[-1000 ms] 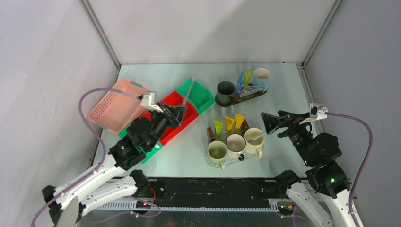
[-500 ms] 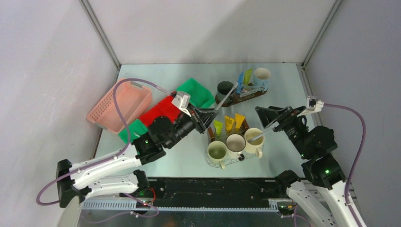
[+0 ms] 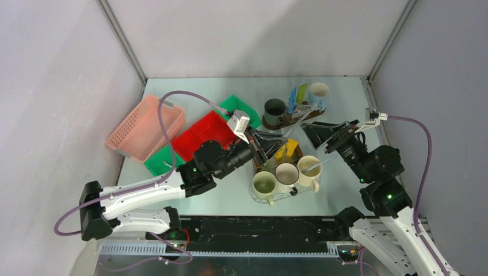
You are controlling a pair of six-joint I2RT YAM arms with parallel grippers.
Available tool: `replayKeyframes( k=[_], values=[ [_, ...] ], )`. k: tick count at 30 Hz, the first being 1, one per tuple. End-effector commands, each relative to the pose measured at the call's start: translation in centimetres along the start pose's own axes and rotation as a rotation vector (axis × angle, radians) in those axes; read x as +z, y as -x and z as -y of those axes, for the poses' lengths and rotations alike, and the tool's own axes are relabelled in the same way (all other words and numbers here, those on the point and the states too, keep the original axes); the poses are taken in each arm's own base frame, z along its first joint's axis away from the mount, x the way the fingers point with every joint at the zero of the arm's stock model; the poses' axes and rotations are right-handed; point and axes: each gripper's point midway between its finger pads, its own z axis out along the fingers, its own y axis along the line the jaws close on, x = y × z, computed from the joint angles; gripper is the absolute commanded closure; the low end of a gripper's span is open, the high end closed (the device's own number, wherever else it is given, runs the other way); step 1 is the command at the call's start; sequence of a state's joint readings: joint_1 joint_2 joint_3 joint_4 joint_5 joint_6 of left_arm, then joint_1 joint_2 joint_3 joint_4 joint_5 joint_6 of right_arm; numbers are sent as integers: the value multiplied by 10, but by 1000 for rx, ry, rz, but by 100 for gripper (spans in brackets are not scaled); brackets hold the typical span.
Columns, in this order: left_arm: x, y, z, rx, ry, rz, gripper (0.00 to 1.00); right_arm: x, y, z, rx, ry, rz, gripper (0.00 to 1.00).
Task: Prepare toiletry sets of a toothbrush and toothpaste on the tray
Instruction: Pick up the toothbrush from the storage box.
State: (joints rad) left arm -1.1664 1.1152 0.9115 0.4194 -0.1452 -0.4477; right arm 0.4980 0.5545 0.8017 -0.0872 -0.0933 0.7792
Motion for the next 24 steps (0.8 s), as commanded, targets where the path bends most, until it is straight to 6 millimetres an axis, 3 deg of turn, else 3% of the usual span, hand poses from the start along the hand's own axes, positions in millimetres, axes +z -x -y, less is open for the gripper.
replayKeyframes(
  k=[1, 4, 8, 15, 18, 21, 23, 24],
  values=[
    [6, 25, 32, -38, -107, 68, 100, 2, 25, -35, 4, 120, 78, 20],
    [8, 23, 40, -48, -135, 65, 100, 4, 26, -35, 6, 121, 82, 23],
    [10, 22, 46, -59, -153, 65, 100, 6, 24, -39, 21, 149, 80, 36],
    [7, 17, 38, -69, -121, 68, 99, 2, 19, -45, 36, 181, 54, 73],
    [5, 13, 33, -66, -99, 63, 89, -1, 19, -43, 29, 173, 53, 99],
    [1, 8, 20, -47, -50, 60, 78, -4, 20, -38, 8, 147, 62, 100],
    [-3, 3, 10, -24, -4, 45, 66, -7, 21, -34, -21, 130, 73, 100],
    [-4, -2, 4, -15, 19, 27, 55, -10, 24, -32, -48, 120, 86, 100]
  ],
)
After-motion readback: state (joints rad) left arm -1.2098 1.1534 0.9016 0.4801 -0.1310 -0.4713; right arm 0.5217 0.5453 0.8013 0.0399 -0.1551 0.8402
